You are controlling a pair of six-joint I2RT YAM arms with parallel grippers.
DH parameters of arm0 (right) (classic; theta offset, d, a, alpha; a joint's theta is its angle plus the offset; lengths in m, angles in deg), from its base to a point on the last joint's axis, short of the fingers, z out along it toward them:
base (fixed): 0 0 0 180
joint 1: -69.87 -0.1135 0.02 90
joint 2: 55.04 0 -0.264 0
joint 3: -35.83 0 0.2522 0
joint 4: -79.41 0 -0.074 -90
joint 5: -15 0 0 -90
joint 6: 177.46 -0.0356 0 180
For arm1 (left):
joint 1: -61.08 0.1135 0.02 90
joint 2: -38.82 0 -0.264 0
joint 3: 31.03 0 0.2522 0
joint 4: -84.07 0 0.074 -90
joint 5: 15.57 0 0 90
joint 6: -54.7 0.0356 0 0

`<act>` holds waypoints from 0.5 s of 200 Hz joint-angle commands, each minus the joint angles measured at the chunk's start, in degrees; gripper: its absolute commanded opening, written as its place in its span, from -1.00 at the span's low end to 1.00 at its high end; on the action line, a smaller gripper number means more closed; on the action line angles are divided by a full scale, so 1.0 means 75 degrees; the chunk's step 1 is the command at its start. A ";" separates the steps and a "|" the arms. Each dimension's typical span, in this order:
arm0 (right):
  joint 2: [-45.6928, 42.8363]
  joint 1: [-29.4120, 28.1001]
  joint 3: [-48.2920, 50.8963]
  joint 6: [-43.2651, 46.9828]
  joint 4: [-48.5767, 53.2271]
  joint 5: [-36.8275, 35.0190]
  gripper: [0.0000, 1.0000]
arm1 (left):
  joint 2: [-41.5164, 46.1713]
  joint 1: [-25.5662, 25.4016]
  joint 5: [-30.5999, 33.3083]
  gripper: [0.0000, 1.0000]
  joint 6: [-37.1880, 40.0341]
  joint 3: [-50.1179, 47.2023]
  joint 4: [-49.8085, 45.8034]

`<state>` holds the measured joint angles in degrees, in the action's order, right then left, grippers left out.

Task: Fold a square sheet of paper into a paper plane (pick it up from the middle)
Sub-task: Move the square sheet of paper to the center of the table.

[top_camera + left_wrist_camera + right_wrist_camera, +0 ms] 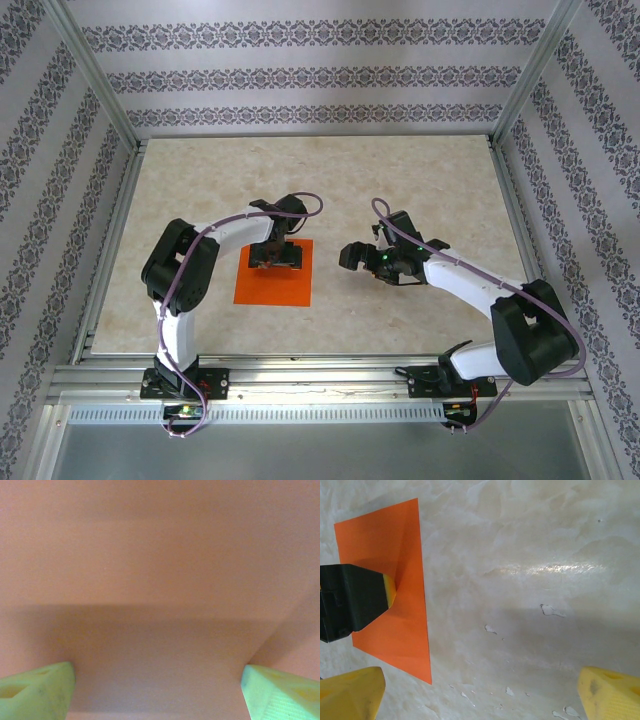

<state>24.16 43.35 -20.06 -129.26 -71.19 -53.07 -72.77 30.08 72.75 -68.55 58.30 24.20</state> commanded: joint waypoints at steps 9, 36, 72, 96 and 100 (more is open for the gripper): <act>0.0057 -0.0085 -0.0206 -0.0041 -0.0032 0.0087 0.96 | 0.0306 0.0046 0.0082 0.75 -0.0004 -0.0136 -0.0494; 0.0060 -0.0105 -0.0219 -0.0048 -0.0034 0.0087 0.96 | 0.0321 0.0051 -0.0179 0.76 -0.0008 -0.0314 -0.0273; 0.0116 -0.0108 -0.0207 -0.0046 -0.0014 0.0109 0.96 | 0.0116 0.0022 -0.0246 0.76 -0.0066 -0.0537 -0.0104; 0.0125 -0.0108 -0.0207 -0.0045 -0.0011 0.0123 0.96 | -0.0069 0.0026 -0.0230 0.76 -0.0056 -0.0714 0.0011; 0.0107 -0.0105 -0.0207 -0.0044 -0.0011 0.0114 0.96 | -0.0101 0.0030 -0.0254 0.76 -0.0043 -0.0752 0.0062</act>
<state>24.44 43.35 -20.21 -129.35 -71.19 -52.98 -71.59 30.08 71.25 -68.62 55.87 25.12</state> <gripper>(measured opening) 0.982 0.881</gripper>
